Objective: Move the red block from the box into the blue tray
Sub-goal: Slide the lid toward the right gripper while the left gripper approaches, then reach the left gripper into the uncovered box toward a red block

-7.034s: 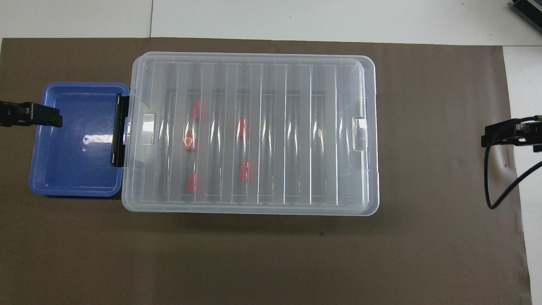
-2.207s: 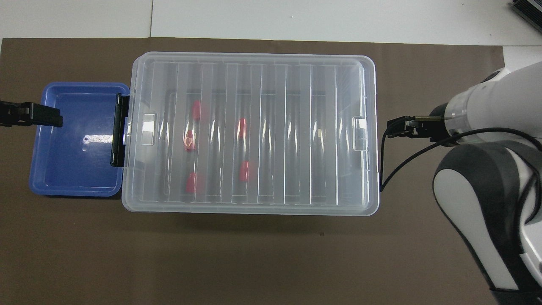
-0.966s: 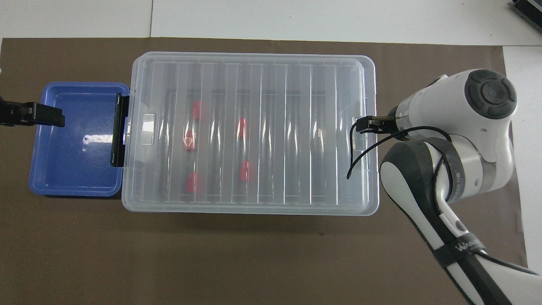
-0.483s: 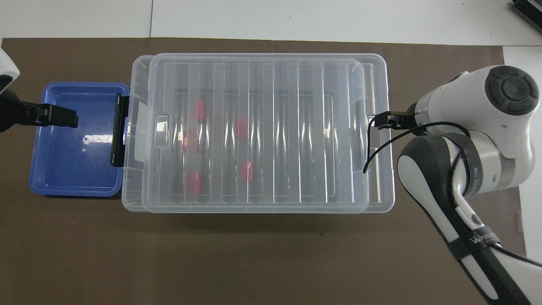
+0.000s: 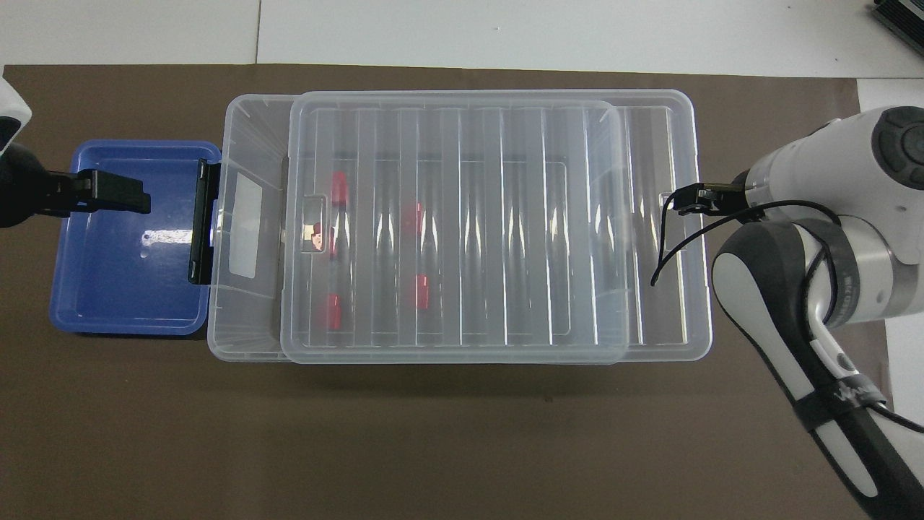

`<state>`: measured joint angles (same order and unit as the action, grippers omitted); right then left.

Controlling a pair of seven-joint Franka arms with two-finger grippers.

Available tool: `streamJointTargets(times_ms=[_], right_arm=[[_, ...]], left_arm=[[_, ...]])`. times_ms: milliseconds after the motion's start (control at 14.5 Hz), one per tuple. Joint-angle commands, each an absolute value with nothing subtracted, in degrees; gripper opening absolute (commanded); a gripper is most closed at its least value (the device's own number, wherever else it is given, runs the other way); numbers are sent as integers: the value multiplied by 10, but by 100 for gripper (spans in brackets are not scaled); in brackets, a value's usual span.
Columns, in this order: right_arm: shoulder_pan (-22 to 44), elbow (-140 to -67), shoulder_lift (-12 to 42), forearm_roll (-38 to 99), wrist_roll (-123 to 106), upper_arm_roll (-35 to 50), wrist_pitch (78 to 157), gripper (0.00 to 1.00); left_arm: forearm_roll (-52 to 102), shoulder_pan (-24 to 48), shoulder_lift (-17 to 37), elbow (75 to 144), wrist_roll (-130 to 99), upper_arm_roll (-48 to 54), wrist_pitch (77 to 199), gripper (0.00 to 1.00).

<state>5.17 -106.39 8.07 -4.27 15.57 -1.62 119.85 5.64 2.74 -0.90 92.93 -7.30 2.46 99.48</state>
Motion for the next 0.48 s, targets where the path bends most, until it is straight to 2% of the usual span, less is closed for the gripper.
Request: streamJointTargets(times_ms=[0,414], right_arm=[[31,-1062,85,-77,163,-11,1199,100],[4,-1062,84,-89,163,-13,1190,100]], left_arm=[[83,36,-23,949,-169,32,1043,100],[12,127,-1,955,-262,37,1085,100]])
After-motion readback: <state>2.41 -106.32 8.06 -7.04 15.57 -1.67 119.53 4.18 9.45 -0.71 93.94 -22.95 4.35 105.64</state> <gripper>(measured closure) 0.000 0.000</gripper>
